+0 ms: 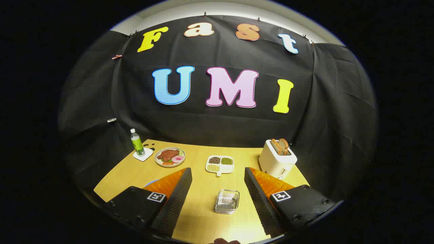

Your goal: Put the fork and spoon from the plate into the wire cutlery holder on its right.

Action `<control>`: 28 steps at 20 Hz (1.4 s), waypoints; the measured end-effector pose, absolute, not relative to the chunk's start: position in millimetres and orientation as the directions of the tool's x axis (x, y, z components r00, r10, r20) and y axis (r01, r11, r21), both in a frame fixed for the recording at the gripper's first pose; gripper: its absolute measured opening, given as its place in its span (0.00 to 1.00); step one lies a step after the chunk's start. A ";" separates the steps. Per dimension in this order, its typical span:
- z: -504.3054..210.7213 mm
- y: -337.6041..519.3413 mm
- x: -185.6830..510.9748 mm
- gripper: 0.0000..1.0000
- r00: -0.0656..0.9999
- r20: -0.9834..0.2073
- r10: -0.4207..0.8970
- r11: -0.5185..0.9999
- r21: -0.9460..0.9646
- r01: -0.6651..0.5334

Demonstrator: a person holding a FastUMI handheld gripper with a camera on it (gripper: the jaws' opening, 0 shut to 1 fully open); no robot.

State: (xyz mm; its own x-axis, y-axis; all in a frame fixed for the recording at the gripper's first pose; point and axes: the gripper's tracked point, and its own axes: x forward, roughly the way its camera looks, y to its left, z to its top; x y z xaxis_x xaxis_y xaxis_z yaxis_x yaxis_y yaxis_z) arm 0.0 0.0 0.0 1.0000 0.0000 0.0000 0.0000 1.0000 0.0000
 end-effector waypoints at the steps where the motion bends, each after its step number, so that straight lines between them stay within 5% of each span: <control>1: -0.7 -1.0 1.0 0.97 1.000 -0.003 -0.003 1.000 0.001 0.003; 16: -8.1 -0.8 5.6 0.97 0.998 -0.041 -0.038 0.999 0.027 0.039; 22: -18.2 25.5 22.4 0.97 0.997 -0.068 0.020 1.000 0.021 -0.019; 28: -71.5 84.2 56.9 0.97 0.964 -0.229 0.136 0.990 0.001 -0.140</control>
State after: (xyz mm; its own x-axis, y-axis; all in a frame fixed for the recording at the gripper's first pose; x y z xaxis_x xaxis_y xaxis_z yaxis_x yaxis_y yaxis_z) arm 56.9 84.2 -71.5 0.9639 0.1362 -0.2289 -0.1395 0.9902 0.0014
